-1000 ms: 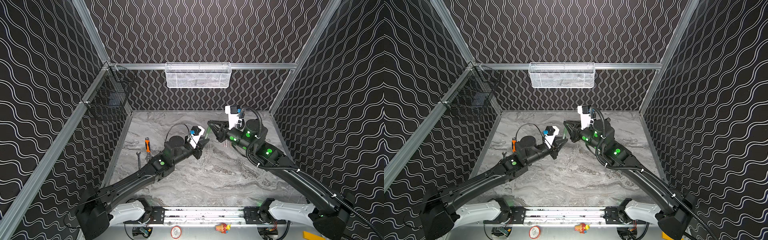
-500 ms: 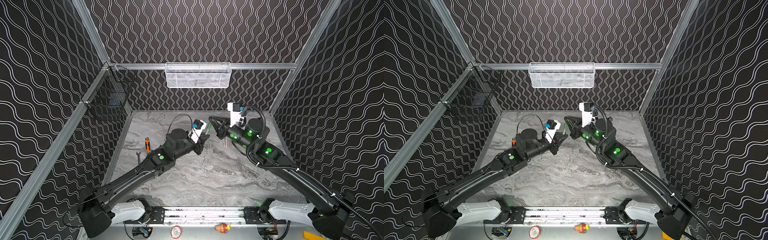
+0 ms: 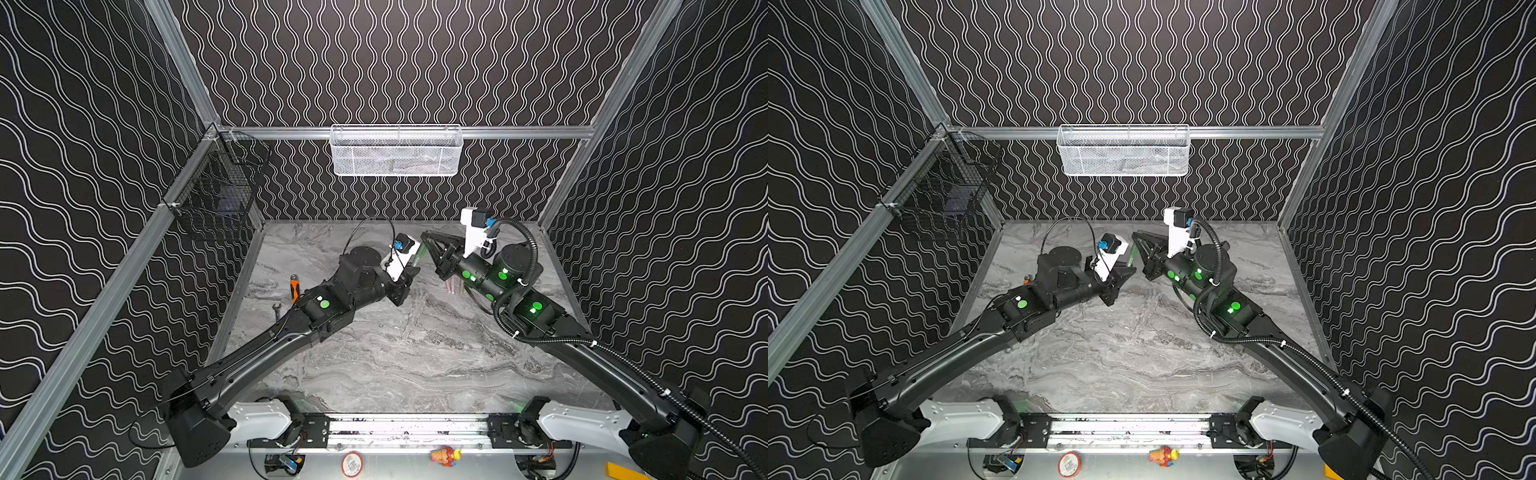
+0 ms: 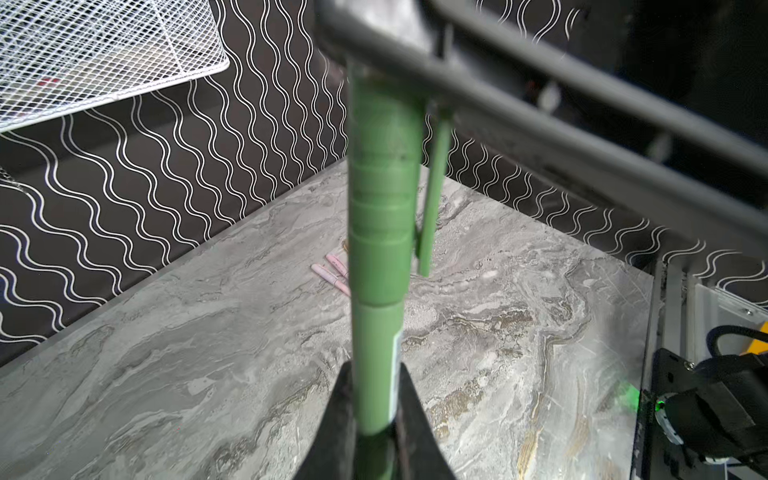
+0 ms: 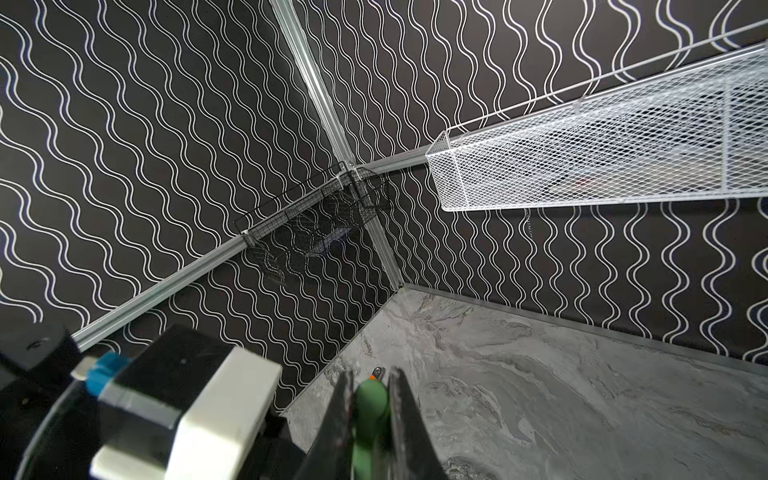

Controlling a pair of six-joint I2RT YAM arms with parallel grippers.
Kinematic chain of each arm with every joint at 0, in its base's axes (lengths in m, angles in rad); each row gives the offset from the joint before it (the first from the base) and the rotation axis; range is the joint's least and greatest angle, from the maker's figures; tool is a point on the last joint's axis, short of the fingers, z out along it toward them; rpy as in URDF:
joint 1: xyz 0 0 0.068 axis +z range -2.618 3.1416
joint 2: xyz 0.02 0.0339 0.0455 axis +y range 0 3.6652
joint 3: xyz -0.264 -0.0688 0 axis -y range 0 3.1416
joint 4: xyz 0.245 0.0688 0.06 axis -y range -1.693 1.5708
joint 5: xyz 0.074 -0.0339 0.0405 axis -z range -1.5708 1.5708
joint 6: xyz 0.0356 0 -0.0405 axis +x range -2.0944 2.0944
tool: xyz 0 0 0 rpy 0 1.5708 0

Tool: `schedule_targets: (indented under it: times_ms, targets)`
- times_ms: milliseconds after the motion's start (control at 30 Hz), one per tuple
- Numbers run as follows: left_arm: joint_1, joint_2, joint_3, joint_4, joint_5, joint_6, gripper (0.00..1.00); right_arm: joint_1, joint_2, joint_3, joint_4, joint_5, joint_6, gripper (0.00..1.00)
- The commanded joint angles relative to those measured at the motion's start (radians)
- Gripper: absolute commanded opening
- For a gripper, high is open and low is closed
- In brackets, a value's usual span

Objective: Insert the pens into the pen caps
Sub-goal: 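Press the cap down onto the pen while left gripper pushes pen up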

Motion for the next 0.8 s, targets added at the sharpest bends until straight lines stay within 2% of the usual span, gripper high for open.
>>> schedule_targets:
  times_ms: [0, 300, 767]
  targets:
    - [0.017, 0.01, 0.055, 0.369, -0.052, -0.008, 0.0, 0.008, 0.013, -0.037, -0.247, -0.154, 0.02, 0.07]
    - [0.058, 0.033, 0.11, 0.374, -0.009, -0.027, 0.0, 0.009, 0.013, -0.063, -0.264, -0.149, 0.02, 0.08]
    - [0.103, 0.038, 0.123, 0.4, 0.033, -0.052, 0.0, 0.017, 0.032, -0.076, -0.266, -0.208, 0.047, 0.11]
